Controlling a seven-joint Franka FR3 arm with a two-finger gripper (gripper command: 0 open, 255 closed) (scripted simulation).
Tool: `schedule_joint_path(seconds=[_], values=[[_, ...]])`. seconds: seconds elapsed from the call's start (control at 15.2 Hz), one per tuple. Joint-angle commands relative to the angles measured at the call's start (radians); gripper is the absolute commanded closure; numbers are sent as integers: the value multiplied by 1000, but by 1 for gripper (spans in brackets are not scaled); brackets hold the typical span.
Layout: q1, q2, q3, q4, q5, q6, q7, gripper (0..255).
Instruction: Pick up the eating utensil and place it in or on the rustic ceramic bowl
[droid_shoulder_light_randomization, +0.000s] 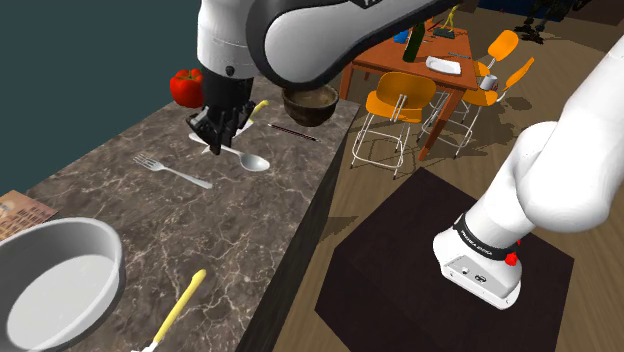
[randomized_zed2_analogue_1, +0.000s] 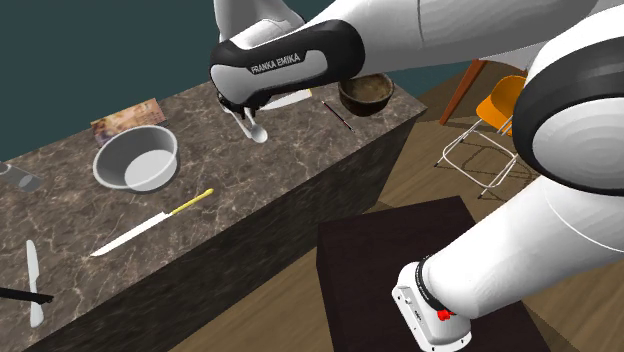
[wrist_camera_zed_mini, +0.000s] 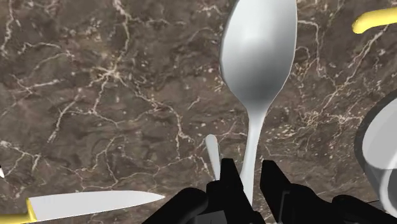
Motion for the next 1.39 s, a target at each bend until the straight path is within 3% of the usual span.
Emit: schedule_joint_path(seconds=[0.0,0.13,0.73,1.32], values=[[-1,-9,0,19,5,-27,-4,255],[-1,-16,0,32,10,-47,-6,255],[-106,-101,-108,-53,117,-50,-277,255],[-204,-104,-226,-43,175,-84,-523,255]])
